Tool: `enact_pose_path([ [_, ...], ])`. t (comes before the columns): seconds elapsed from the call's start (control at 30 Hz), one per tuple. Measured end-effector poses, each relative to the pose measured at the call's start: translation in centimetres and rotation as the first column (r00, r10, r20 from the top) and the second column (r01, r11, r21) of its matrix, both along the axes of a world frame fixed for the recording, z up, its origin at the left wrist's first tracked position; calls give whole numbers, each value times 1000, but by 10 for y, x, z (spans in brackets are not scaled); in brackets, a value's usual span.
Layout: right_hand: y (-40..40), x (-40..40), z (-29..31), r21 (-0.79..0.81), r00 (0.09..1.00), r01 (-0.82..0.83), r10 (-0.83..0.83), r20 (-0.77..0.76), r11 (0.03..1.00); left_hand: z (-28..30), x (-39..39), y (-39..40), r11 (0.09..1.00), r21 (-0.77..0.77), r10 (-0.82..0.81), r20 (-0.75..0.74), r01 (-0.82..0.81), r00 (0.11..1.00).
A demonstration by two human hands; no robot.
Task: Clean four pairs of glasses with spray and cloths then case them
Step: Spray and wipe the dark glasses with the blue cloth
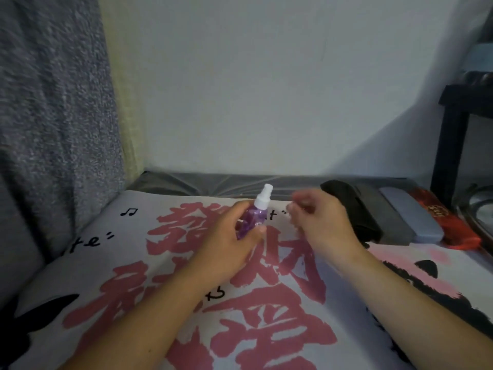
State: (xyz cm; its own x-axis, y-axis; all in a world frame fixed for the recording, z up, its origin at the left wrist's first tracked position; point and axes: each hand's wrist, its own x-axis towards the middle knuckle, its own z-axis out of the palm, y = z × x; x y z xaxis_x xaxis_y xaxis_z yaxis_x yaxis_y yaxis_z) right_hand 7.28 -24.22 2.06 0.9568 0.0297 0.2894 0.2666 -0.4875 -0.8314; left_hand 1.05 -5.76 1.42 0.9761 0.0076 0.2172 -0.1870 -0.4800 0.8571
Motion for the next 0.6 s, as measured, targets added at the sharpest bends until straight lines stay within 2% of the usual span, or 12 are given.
enact_pose_path([
  [0.03, -2, -8, 8, 174, 998, -6, -5, 65, 985, 0, 0, 0, 1000, -3, -24, 0, 24, 1000],
  [0.07, -6, -14, 14, 280, 989, -7, -35, 146, 960, 0, 0, 0, 999, -3, -49, 1, 49, 999],
  [0.13, -8, -22, 21, 345, 971, -48, -37, 236, 937, 0, -1, -2, 996, 15, -86, 3, 85, 996],
  [0.27, -5, -28, 19, 327, 979, -152, 96, 183, 933, -1, -2, -3, 993, 35, -114, 21, 113, 993],
  [0.43, -6, -30, 21, 238, 960, -168, 104, 259, 957, -2, -4, -2, 988, 44, -151, 17, 150, 988],
  [0.53, -4, -32, 20, 109, 948, -184, 148, 281, 977, -3, -5, -4, 985, 45, -169, 22, 168, 985],
  [0.6, -2, -34, 18, 140, 947, -199, 154, 280, 970, -3, -8, -6, 981, 33, -194, 22, 193, 981],
])
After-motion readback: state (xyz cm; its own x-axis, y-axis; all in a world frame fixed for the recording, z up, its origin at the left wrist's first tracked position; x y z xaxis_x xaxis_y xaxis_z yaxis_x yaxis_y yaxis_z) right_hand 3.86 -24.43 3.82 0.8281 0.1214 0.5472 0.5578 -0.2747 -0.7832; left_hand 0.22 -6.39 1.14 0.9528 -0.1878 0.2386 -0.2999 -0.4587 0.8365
